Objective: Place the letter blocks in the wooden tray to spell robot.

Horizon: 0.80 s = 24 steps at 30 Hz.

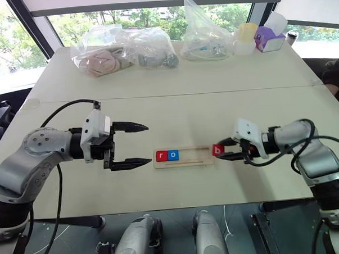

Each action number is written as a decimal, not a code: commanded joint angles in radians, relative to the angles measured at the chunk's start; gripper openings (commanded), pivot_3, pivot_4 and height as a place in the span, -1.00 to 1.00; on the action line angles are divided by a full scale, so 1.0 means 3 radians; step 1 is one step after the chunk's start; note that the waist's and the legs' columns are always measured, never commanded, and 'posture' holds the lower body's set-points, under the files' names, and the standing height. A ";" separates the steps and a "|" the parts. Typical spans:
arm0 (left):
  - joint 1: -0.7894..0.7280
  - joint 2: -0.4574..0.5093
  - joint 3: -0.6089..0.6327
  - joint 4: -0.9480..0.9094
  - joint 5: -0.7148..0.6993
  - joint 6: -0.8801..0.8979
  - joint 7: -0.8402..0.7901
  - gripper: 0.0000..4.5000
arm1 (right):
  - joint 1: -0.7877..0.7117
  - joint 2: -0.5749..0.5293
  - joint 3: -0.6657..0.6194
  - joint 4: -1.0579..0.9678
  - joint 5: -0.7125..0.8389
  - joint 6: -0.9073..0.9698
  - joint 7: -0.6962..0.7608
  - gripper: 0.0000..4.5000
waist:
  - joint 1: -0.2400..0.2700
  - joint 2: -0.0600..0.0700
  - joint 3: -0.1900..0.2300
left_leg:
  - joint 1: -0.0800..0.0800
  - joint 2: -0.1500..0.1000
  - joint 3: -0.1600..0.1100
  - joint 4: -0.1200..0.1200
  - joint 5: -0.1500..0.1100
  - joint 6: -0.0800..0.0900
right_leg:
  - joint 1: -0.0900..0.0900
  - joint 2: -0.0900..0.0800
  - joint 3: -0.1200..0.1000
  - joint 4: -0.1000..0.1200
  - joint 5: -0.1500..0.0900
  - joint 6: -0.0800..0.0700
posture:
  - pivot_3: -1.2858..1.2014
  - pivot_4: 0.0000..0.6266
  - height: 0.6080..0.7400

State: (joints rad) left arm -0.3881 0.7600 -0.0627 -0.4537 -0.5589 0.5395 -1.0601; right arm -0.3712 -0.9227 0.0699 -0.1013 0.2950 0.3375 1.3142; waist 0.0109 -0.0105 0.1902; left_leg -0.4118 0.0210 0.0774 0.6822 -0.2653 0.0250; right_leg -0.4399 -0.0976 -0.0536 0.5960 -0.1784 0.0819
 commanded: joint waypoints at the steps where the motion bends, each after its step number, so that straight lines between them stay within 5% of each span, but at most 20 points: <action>1: 0.0004 0.0031 0.0043 -0.0051 0.0014 -0.0065 -0.0013 1.00 | -0.0162 0.0125 0.0195 -0.0214 0.0036 0.0193 -0.0012 -0.48 | 0.0006 0.0000 0.0000 | 0.0000 0.0000 0.0000 0.0000 0.0000 0.0000 | 0.0000 0.0000 0.0000 -0.0001 -0.0001 0.0002 | 0.03 -0.52 1.00; 11: 0.0170 0.0282 0.0108 -0.0106 0.0070 -0.0149 -0.0187 1.00 | -0.0606 0.0619 0.0777 0.0177 -0.0369 0.0005 -0.0075 -0.48 | -0.0001 0.0000 0.0000 | -0.0021 -0.0003 0.0002 0.0003 0.0000 0.0000 | -0.0016 -0.0003 0.0000 -0.0003 0.0001 -0.0002 | 0.03 -0.52 1.00; 24: 0.0307 0.0322 0.0130 -0.0185 0.0099 -0.0217 -0.0150 1.00 | -0.0697 0.0777 0.0855 0.0465 -0.0504 -0.0129 -0.0052 -0.48 | -0.0002 0.0000 0.0000 | -0.0024 -0.0004 0.0000 0.0003 0.0000 0.0000 | -0.0016 -0.0001 -0.0002 -0.0002 0.0002 -0.0002 | 0.03 -0.52 1.00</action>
State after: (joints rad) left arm -0.2963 0.8450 -0.0538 -0.4808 -0.5317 0.4921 -1.1081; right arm -0.5714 -0.6958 0.3366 0.0445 0.1412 0.3163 1.2994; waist 0.0104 -0.0105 0.1903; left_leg -0.4188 0.0198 0.0774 0.6831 -0.2652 0.0251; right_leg -0.4446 -0.0978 -0.0542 0.5955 -0.1779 0.0814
